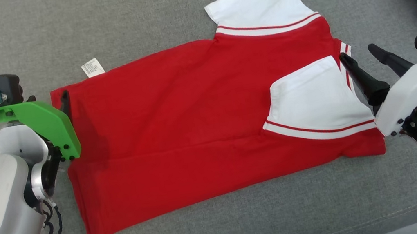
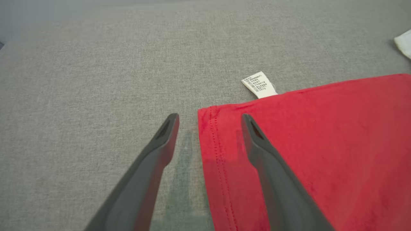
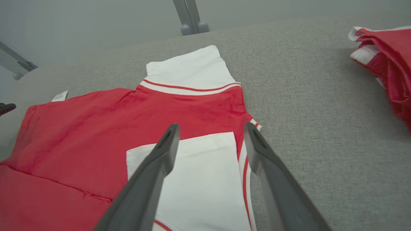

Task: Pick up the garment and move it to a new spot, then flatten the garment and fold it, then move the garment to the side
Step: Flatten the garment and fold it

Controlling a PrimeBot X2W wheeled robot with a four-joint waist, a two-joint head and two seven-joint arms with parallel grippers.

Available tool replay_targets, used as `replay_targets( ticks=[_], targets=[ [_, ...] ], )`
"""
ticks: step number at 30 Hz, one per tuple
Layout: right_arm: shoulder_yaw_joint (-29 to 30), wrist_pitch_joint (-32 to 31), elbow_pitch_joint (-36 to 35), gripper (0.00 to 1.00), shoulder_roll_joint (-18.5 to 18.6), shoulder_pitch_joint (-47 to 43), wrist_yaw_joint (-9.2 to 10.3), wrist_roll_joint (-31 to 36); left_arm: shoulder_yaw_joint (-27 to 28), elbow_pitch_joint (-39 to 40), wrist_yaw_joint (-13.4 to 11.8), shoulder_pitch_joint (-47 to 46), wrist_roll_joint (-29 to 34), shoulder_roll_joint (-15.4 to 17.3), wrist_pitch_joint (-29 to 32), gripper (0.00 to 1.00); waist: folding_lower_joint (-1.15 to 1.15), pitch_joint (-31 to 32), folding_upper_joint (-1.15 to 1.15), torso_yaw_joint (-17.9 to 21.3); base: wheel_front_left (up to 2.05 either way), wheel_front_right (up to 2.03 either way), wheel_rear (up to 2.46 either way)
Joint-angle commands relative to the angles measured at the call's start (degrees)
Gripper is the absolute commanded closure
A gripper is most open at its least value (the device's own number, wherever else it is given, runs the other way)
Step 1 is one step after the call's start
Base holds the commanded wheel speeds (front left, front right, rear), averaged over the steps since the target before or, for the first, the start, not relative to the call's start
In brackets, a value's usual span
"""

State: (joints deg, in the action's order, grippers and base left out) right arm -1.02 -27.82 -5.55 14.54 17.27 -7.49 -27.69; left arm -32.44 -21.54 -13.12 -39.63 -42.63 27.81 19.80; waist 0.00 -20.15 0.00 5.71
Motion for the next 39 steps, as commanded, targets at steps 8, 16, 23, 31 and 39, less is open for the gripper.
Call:
replay_targets(
  ticks=[8,16,23,31,39],
  targets=[
    [-2.8,1.3,2.3,0.00,2.2,4.9,0.02,-0.8,-0.7,-4.5,1.0,-4.4,0.3,0.0,2.4,0.37,0.00,-6.1,0.00,1.7,0.00,0.00,0.00],
    [-4.5,-0.2,4.1,0.00,6.2,11.6,0.02,-0.1,-1.1,-6.1,3.0,-6.4,0.1,-1.0,0.6,1.00,0.00,-6.4,0.00,-0.4,0.00,0.00,0.00],
    [-7.7,-3.5,13.4,0.00,8.6,25.5,0.02,3.6,-0.7,-6.7,4.9,-9.3,0.2,-3.3,-3.6,1.00,0.00,-8.1,0.00,-4.3,0.00,0.00,0.00],
    [-7.0,-8.3,28.9,0.00,7.4,38.9,0.02,5.9,-2.6,-5.3,6.8,-11.9,1.3,-7.9,-7.6,1.00,0.00,-11.3,0.00,-10.4,0.00,0.00,0.00],
    [-4.1,-9.2,42.4,0.00,5.7,46.6,0.02,11.6,-3.7,-4.3,6.8,-13.5,1.7,-11.1,-9.6,1.00,0.00,-13.9,0.00,-13.7,0.00,0.00,0.00]
  ],
)
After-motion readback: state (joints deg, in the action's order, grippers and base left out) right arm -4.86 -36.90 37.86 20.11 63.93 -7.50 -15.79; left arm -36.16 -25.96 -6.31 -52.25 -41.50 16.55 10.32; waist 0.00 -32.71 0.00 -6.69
